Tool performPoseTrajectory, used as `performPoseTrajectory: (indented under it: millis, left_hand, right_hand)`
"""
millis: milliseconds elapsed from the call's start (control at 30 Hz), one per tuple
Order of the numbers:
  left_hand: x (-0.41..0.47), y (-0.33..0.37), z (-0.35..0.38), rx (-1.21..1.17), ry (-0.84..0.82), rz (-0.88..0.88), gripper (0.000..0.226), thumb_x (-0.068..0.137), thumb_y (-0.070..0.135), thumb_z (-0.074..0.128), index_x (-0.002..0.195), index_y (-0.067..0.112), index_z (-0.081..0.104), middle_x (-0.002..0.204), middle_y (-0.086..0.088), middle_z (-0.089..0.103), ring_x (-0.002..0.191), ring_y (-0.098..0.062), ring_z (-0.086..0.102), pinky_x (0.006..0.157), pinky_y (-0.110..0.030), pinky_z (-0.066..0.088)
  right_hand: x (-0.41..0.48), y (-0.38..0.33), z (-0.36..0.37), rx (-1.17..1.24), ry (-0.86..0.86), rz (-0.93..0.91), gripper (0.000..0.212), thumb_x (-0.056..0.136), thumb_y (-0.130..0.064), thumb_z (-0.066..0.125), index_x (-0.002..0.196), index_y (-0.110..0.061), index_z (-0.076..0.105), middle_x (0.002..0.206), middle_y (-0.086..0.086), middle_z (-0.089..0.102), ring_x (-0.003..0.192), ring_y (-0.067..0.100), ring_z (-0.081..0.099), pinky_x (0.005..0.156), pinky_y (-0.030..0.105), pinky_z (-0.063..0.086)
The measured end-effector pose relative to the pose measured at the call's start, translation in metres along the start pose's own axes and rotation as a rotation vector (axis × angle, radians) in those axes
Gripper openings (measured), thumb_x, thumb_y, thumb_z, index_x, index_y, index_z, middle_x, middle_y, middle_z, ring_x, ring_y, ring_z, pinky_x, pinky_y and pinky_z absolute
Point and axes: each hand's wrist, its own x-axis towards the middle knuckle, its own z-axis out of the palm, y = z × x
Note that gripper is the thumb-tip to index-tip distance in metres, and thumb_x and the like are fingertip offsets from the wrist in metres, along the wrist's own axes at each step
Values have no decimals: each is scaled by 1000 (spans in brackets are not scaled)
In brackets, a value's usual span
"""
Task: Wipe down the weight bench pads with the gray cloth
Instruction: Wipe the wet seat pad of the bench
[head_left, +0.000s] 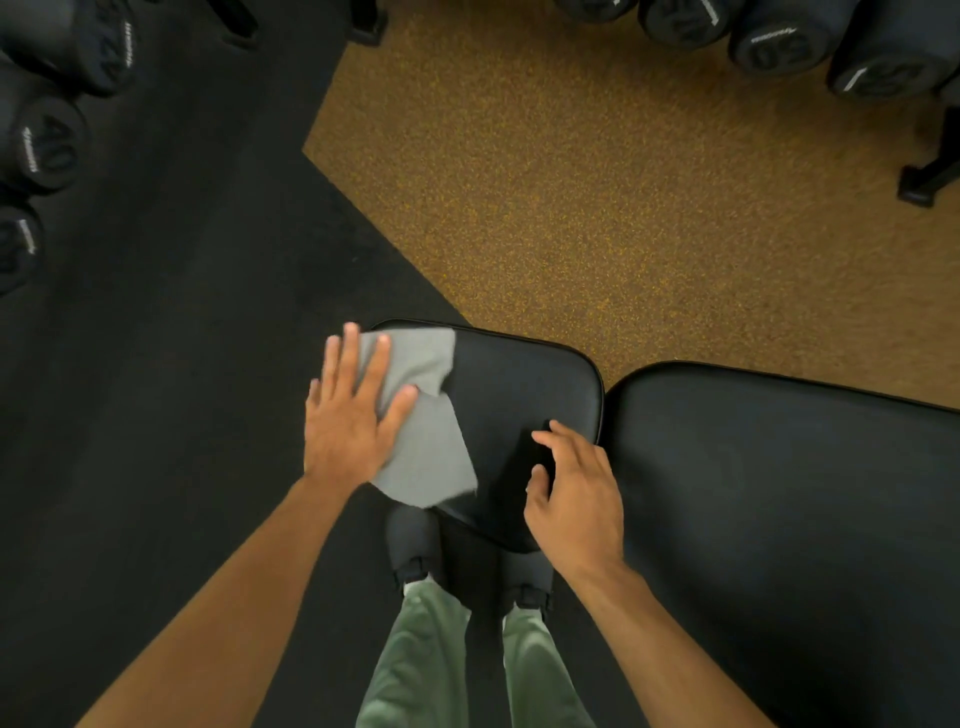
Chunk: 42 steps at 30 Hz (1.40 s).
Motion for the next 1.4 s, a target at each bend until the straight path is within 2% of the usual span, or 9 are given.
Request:
performPoseTrajectory:
  millis: [133,433,533,667,800,1000,1133,1300,1400]
  left_hand:
    - [7,3,-14,-509,-34,-533,70,103,71,29,161,32,29,160,-12,42,147,-39,40,116,-54,35]
    - [-44,-1,-49,-433,470,-875,46,110,44,41,126,8,66,116,-25,71,109,-47,65,92,-46,51]
    - [-45,7,-72,-447,533,-802,35,110,37,45,131,18,65,119,-17,72,113,-41,64,93,-38,46]
    - [-46,31,-29,-207,82,-558,57,108,56,31,158,29,37,160,-13,44,141,-45,47,107,-57,44]
    - [-90,79,39,71,18,-256,63,113,43,20,162,3,28,166,-29,27,153,-56,19,115,-69,35]
    - [-176,186,77,-162,4,-118,57,114,30,15,157,-4,34,166,-29,27,158,-47,5,121,-58,34]
    - [-196,210,102,-311,-80,180,80,96,1,50,163,-2,8,164,-19,31,155,-35,30,116,-42,45]
    - [-149,166,75,-178,-171,301,43,102,12,55,143,20,62,160,5,48,149,-15,44,82,-33,54]
    - [-123,122,67,39,-71,336,43,111,34,44,151,23,55,165,3,41,152,-18,39,103,-41,41]
  right_hand:
    - [1,-1,-1,8,43,16,38,91,-14,64,129,-21,64,143,-3,58,123,17,53,105,36,49]
    - [3,11,-24,71,119,96,37,91,-15,65,128,-22,66,142,-5,59,125,17,52,104,30,44]
    - [3,20,-30,72,132,106,37,91,-15,66,127,-23,66,141,-5,60,123,16,53,103,29,44]
    - [2,25,-31,78,105,125,36,92,-17,65,127,-23,66,141,-5,60,124,17,52,104,30,43]
    - [-3,27,-30,87,81,114,35,93,-20,65,127,-24,66,142,-6,59,124,17,52,102,30,44]
    - [-6,29,-28,93,39,74,33,93,-21,64,126,-23,67,141,-4,60,123,19,53,104,32,43]
    - [-3,31,-33,89,5,60,32,95,-25,62,127,-25,66,143,-7,58,126,16,51,105,30,43]
    - [6,40,-38,64,12,41,32,92,-23,65,124,-24,67,140,-7,60,122,17,52,103,28,40]
    - [9,44,-39,54,25,31,32,91,-19,66,122,-22,68,137,-4,63,121,20,54,102,29,41]
